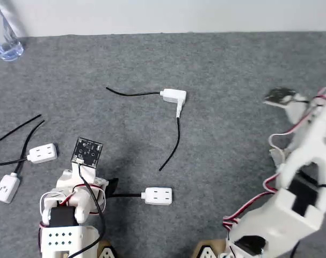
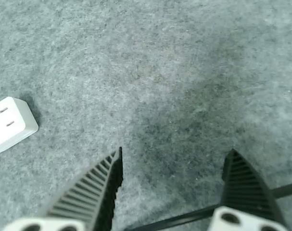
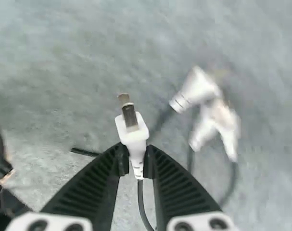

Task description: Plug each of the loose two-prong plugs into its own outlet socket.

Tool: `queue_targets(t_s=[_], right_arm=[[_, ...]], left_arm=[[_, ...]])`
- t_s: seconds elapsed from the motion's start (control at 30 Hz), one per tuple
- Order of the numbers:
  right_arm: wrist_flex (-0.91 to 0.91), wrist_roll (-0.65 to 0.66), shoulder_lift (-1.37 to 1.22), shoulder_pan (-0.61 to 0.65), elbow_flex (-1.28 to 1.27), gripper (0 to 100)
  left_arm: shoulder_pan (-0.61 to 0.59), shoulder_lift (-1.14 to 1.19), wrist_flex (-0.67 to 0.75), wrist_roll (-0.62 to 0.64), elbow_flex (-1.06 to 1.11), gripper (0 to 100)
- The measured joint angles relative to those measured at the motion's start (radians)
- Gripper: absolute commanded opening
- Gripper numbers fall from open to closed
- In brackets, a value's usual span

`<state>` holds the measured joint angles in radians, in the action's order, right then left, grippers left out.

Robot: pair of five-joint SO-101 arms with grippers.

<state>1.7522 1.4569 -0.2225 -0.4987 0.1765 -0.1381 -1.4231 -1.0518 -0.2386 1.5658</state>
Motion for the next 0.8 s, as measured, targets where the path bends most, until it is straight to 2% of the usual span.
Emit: queue_targets(t_s=[0.2, 0.43, 0.67, 0.8], right_arm=[[0.000, 0.051, 0.025, 0.230, -0.213, 0.9], [0.000, 0.049, 0.041, 0.528, -0.302, 0.9], [-0.031, 0.021, 0.031, 0.651, -0.302, 0.9], [-0.063, 0.018, -0.064, 0.672, -0.302, 0.9]], left_arm=[[0.000, 0.000, 0.000, 0.000, 0.000, 32], [0.000, 0.000, 0.000, 0.000, 0.000, 32], [0.000, 0.000, 0.000, 0.000, 0.000, 32], [0.000, 0.000, 0.000, 0.000, 0.000, 32]])
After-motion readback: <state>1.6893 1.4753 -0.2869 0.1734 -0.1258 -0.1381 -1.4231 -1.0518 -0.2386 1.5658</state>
